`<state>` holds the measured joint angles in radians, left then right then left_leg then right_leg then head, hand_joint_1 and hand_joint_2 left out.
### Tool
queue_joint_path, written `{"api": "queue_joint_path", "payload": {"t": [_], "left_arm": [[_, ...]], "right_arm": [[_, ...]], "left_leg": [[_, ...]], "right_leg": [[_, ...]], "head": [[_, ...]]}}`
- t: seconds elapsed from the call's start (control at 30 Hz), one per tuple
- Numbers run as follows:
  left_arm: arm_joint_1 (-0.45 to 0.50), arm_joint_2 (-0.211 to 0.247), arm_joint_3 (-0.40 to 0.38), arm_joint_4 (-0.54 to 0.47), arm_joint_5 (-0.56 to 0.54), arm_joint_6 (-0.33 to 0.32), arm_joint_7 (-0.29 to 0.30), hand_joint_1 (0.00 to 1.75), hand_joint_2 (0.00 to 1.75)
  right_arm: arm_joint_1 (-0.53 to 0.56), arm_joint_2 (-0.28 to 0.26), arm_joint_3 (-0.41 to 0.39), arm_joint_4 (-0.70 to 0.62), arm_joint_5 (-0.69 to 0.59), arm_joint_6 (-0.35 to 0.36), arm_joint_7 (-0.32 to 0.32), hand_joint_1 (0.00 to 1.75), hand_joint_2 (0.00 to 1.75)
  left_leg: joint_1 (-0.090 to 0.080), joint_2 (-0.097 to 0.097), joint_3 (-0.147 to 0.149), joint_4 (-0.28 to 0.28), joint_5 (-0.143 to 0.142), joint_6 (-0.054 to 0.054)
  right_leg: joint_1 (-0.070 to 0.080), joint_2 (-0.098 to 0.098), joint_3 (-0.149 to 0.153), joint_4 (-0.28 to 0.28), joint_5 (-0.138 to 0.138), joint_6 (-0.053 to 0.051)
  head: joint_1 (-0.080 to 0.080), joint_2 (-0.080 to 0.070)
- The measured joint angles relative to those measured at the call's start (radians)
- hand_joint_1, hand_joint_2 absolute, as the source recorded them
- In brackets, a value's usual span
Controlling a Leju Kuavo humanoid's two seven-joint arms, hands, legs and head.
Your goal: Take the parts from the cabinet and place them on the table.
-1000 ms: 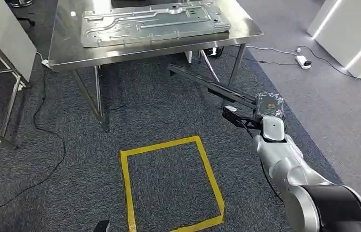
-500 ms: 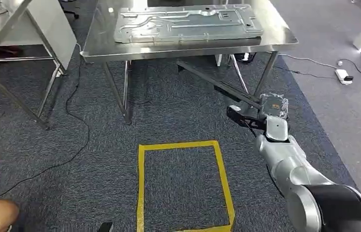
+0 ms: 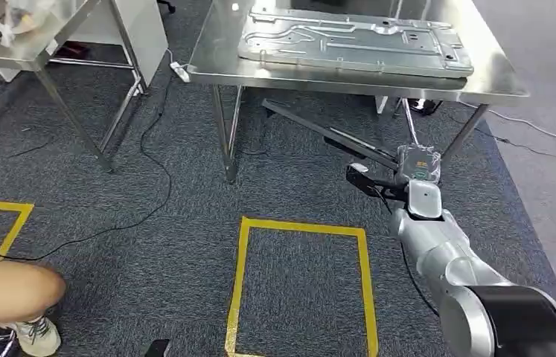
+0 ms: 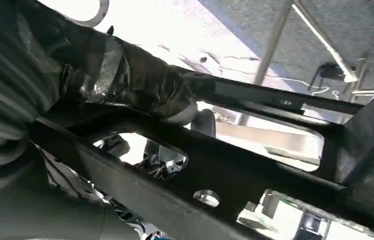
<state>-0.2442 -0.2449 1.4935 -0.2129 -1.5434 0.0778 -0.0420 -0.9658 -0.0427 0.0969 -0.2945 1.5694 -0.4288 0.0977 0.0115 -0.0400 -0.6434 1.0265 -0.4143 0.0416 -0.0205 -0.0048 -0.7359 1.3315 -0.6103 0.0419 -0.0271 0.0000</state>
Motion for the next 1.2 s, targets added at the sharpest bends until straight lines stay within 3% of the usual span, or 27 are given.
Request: {"api": "queue_joint_path", "payload": {"t": [0.03, 0.07, 0.1, 0.13, 0.17, 0.2, 0.3, 0.33, 0.37, 0.4, 0.47, 0.5, 0.53, 0.57, 0.63, 0.67, 0.7, 0.83, 0.87, 0.9, 0.97, 1.0, 1.03, 1.07, 1.1, 1.17, 1.2], "left_arm": [[0.001, 0.000, 0.000, 0.000, 0.000, 0.000, 0.000, 0.00, 0.00], [0.002, 0.000, 0.000, 0.000, 0.000, 0.000, 0.000, 0.00, 0.00], [0.002, 0.000, 0.000, 0.000, 0.000, 0.000, 0.000, 0.00, 0.00], [0.001, 0.000, 0.000, 0.000, 0.000, 0.000, 0.000, 0.00, 0.00], [0.002, -0.002, 0.000, 0.000, 0.000, 0.000, 0.000, 0.00, 0.00], [-0.002, -0.003, 0.000, 0.000, 0.000, 0.000, -0.001, 0.00, 0.00], [0.002, -0.003, 0.000, 0.000, 0.000, 0.000, -0.002, 0.00, 0.00], [0.003, -0.002, 0.000, 0.000, 0.000, 0.001, -0.002, 0.00, 0.00], [0.004, -0.002, 0.000, 0.000, 0.000, 0.000, -0.002, 0.00, 0.00], [0.003, -0.002, 0.000, 0.000, 0.000, 0.000, -0.002, 0.00, 0.00], [0.001, -0.002, 0.000, 0.000, -0.001, -0.001, -0.003, 0.00, 0.00], [0.002, -0.002, 0.000, 0.000, -0.001, -0.001, -0.003, 0.00, 0.00], [0.003, -0.002, 0.000, 0.000, -0.001, -0.001, -0.003, 0.00, 0.00], [0.004, -0.001, 0.000, 0.000, -0.001, -0.001, -0.003, 0.00, 0.00], [0.003, -0.001, 0.000, 0.000, -0.001, -0.001, -0.003, 0.00, 0.00], [0.002, 0.000, 0.000, 0.000, -0.001, 0.000, -0.003, 0.00, 0.00], [-0.001, 0.000, 0.000, 0.000, -0.001, 0.000, -0.003, 0.00, 0.00], [0.003, 0.000, 0.000, 0.000, 0.000, 0.000, -0.003, 0.00, 0.00], [0.003, 0.000, 0.000, 0.000, 0.000, 0.001, -0.003, 0.00, 0.00], [0.001, 0.000, 0.000, 0.000, -0.001, 0.001, -0.003, 0.00, 0.00], [-0.001, 0.000, 0.000, 0.000, -0.001, 0.001, -0.003, 0.00, 0.00], [0.000, 0.000, 0.000, 0.000, -0.001, 0.001, -0.003, 0.00, 0.00], [0.000, 0.000, 0.000, 0.000, -0.001, 0.001, -0.002, 0.00, 0.00], [0.001, 0.000, 0.000, 0.000, -0.001, 0.001, -0.002, 0.00, 0.00], [0.001, 0.000, 0.000, 0.000, -0.002, 0.001, -0.002, 0.00, 0.00], [0.000, -0.001, 0.000, 0.000, -0.003, 0.000, -0.002, 0.00, 0.00], [0.000, -0.002, 0.000, 0.000, -0.005, -0.001, -0.002, 0.00, 0.00]], "right_arm": [[0.002, -0.001, 0.000, 0.000, 0.000, 0.000, 0.002, 1.75, 1.75], [0.002, -0.001, 0.000, 0.000, 0.000, 0.000, 0.004, 1.75, 1.75], [0.001, -0.002, 0.000, 0.000, 0.000, 0.000, 0.004, 1.75, 1.75], [-0.003, -0.003, -0.001, -0.001, 0.000, 0.000, 0.003, 1.75, 1.75], [-0.007, -0.003, -0.001, -0.001, 0.000, 0.000, 0.002, 1.75, 1.75], [-0.010, -0.003, -0.002, -0.001, 0.000, 0.000, 0.000, 1.75, 1.75], [-0.015, -0.005, -0.002, -0.001, 0.000, 0.001, 0.002, 1.75, 1.75], [-0.015, -0.002, -0.002, -0.002, 0.000, 0.001, 0.004, 1.75, 1.75], [-0.015, 0.000, -0.002, -0.002, 0.000, 0.001, 0.003, 1.75, 1.75], [-0.017, -0.003, -0.002, -0.002, 0.000, 0.000, 0.003, 1.75, 1.75], [-0.017, -0.008, -0.003, -0.001, -0.001, 0.000, 0.001, 1.75, 1.75], [-0.016, -0.008, -0.003, -0.001, -0.001, 0.000, -0.003, 1.75, 1.75], [-0.013, -0.008, -0.004, -0.001, -0.001, 0.000, -0.008, 1.75, 1.75], [-0.011, -0.008, -0.005, -0.001, -0.001, 0.000, -0.012, 1.75, 1.75], [-0.010, -0.008, -0.007, -0.001, -0.007, -0.002, -0.022, 1.75, 1.75], [-0.010, -0.007, -0.009, -0.001, -0.007, -0.003, -0.025, 1.75, 1.75], [-0.010, -0.008, -0.011, -0.002, -0.007, -0.005, -0.026, 1.75, 1.75], [-0.010, -0.006, -0.018, -0.002, -0.007, -0.009, -0.022, 1.75, 1.75], [-0.010, -0.007, -0.021, -0.002, -0.007, -0.009, -0.021, 1.75, 1.75], [-0.011, -0.008, -0.024, -0.002, -0.007, -0.009, -0.021, 1.75, 1.75], [-0.010, -0.010, -0.027, -0.001, -0.007, -0.011, -0.023, 1.75, 1.75], [-0.007, -0.010, -0.028, -0.001, -0.007, -0.011, -0.023, 1.75, 1.75], [-0.003, -0.010, -0.030, -0.001, -0.007, -0.011, -0.023, 1.75, 1.75], [0.001, -0.010, -0.034, -0.001, -0.007, -0.012, -0.022, 1.75, 1.75], [0.001, -0.011, -0.037, -0.001, -0.007, -0.013, -0.019, 1.75, 1.75], [-0.001, -0.013, -0.045, -0.001, -0.011, -0.015, -0.014, 1.75, 1.75], [-0.002, -0.013, -0.050, -0.001, -0.012, -0.019, -0.013, 1.75, 1.75]], "left_leg": [[-0.002, -0.012, 0.001, 0.000, 0.000, 0.001], [-0.003, -0.025, 0.002, 0.001, 0.000, 0.001], [-0.004, -0.039, 0.003, 0.002, 0.000, 0.000], [-0.005, -0.051, 0.004, 0.003, -0.001, 0.000], [-0.001, -0.058, 0.003, 0.003, -0.001, -0.001], [-0.006, -0.069, -0.004, 0.005, 0.001, -0.007], [0.007, -0.103, -0.010, -0.004, 0.011, -0.029], [-0.002, -0.106, -0.010, -0.005, 0.009, -0.036], [-0.006, -0.047, -0.016, 0.012, -0.005, -0.039], [-0.006, 0.000, -0.038, 0.059, -0.037, -0.045], [0.003, 0.030, -0.111, 0.213, -0.108, -0.055], [0.005, 0.033, -0.144, 0.279, -0.130, -0.059], [0.009, 0.034, -0.154, 0.300, -0.125, -0.064], [0.011, 0.035, -0.138, 0.266, -0.097, -0.067], [0.012, 0.038, -0.052, 0.107, -0.016, -0.067], [0.012, 0.046, -0.006, 0.018, 0.009, -0.063], [0.003, 0.049, 0.006, 0.004, -0.009, -0.055], [0.002, 0.040, 0.003, 0.000, -0.004, -0.026], [0.008, 0.040, 0.009, -0.007, -0.001, -0.020], [0.008, 0.038, 0.010, -0.009, 0.000, -0.014], [0.006, 0.035, 0.010, -0.009, -0.001, -0.008], [0.005, 0.032, 0.009, -0.008, -0.002, -0.007], [0.004, 0.029, 0.010, -0.007, -0.002, -0.006], [0.004, 0.026, 0.010, -0.007, -0.002, -0.006], [0.004, 0.024, 0.011, -0.005, -0.004, -0.007], [0.003, 0.026, 0.014, 0.000, -0.009, -0.010], [-0.001, 0.027, 0.013, 0.001, -0.010, -0.013]], "right_leg": [[0.000, 0.001, -0.008, 0.004, 0.015, -0.003], [0.002, 0.003, 0.005, -0.035, 0.048, -0.008], [0.003, 0.008, 0.040, -0.118, 0.100, -0.015], [0.006, 0.027, 0.082, -0.214, 0.150, -0.023], [0.005, 0.074, 0.106, -0.279, 0.162, -0.032], [0.003, 0.087, 0.121, -0.296, 0.156, -0.033], [0.012, 0.057, 0.126, -0.301, 0.154, -0.036], [-0.002, 0.042, 0.134, -0.316, 0.160, -0.044], [-0.001, 0.029, 0.143, -0.326, 0.163, -0.047], [-0.001, 0.018, 0.145, -0.327, 0.163, -0.054], [0.002, -0.002, 0.146, -0.326, 0.160, -0.057], [0.002, -0.012, 0.145, -0.326, 0.159, -0.058], [0.001, -0.017, 0.146, -0.325, 0.159, -0.057], [0.000, -0.022, 0.146, -0.323, 0.157, -0.054], [-0.003, -0.028, 0.147, -0.315, 0.151, -0.046], [-0.003, -0.032, 0.147, -0.308, 0.145, -0.041], [0.006, -0.034, 0.141, -0.304, 0.141, -0.034], [0.004, -0.040, 0.147, -0.310, 0.142, -0.013], [-0.002, -0.027, 0.142, -0.298, 0.130, -0.008], [-0.002, -0.013, 0.124, -0.259, 0.101, -0.007], [-0.002, -0.001, 0.050, -0.102, 0.025, -0.005], [-0.002, 0.001, 0.012, -0.028, 0.001, -0.004], [-0.002, 0.001, -0.012, 0.012, 0.001, -0.004], [-0.002, 0.001, -0.009, -0.007, 0.028, -0.006], [-0.002, 0.001, 0.019, -0.072, 0.075, -0.010], [0.001, -0.010, 0.106, -0.260, 0.168, -0.022], [0.010, -0.028, 0.121, -0.289, 0.149, -0.025]], "head": [[0.000, 0.000], [0.000, 0.000], [0.000, 0.000], [0.000, 0.000], [0.000, 0.000], [-0.001, 0.000], [0.000, 0.000], [0.001, 0.000], [-0.001, 0.000], [-0.005, 0.000], [-0.004, 0.000], [-0.005, 0.000], [-0.004, 0.000], [-0.005, 0.000], [-0.005, 0.000], [-0.005, 0.000], [-0.005, 0.000], [-0.001, 0.000], [0.000, 0.000], [0.000, 0.000], [0.000, 0.000], [0.000, 0.000], [0.000, 0.000], [0.000, 0.000], [0.000, 0.000], [0.000, 0.000], [0.000, 0.000]]}}
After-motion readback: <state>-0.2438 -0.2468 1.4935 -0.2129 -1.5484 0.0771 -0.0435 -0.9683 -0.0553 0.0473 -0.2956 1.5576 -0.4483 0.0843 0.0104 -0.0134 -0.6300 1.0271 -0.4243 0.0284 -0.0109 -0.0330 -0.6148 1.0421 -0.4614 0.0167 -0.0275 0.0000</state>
